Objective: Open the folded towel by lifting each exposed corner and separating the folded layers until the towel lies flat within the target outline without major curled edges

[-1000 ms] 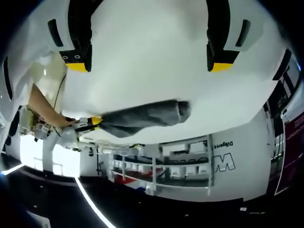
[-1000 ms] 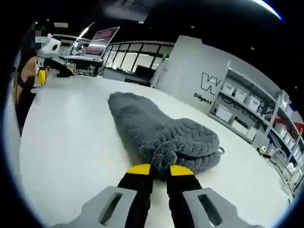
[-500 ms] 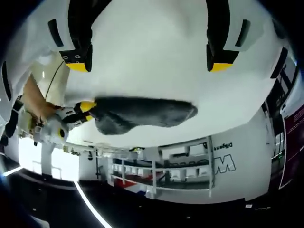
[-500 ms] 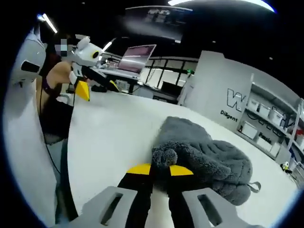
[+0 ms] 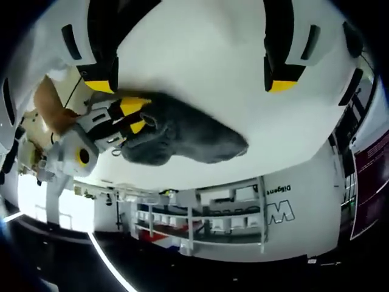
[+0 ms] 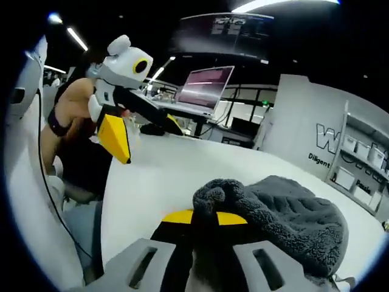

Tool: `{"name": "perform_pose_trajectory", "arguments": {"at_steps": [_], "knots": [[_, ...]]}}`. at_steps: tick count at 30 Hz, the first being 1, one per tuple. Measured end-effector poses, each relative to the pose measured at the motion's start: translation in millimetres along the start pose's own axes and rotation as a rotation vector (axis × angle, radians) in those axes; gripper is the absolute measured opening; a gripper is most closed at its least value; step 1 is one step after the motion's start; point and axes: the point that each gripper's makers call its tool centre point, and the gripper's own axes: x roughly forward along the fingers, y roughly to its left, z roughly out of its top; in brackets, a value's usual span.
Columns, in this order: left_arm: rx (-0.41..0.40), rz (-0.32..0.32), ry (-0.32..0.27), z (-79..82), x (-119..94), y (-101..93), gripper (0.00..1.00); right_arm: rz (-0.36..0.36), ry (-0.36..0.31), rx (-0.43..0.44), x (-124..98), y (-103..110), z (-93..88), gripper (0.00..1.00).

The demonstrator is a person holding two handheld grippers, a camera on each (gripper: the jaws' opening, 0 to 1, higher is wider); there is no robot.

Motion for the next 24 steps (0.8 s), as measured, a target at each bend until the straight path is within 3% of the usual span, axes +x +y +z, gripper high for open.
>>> {"name": "perform_pose_trajectory", "arguments": {"at_steps": [5,9,12,14,17,20,24], "knots": [[0.002,0.01,0.005,-0.4,-4.0,1.3,0.98,-0.003,0.005,-0.001,-6.4,6.3,1.6,0.11],[0.005,0.01,0.001,1.5,-4.6,0.5,0.98,0.008,-0.016,0.009,-34.3,15.5,9.3,0.23],[0.006,-0.001,0.0,2.4,-3.1,-1.9,0.98,-0.035,-0.066,0.056,-63.4,7.9,18.4,0.32],[0.009,-0.007,0.003,2.9,-1.4,-3.4,0.98,-0.091,-0.125,0.127,-90.1,-7.9,23.9,0.34],[0.019,-0.032,0.006,4.9,2.6,-9.4,0.98,-0.201,-0.123,0.139,-117.7,-33.1,18.8,0.41],[0.026,-0.054,0.0,8.5,6.2,-15.3,0.98,-0.341,-0.045,0.13,-149.6,-64.3,-0.3,0.58],[0.041,-0.079,-0.003,13.1,11.3,-22.8,0.98,-0.44,0.004,0.236,-173.6,-90.6,-27.0,0.81]]}}
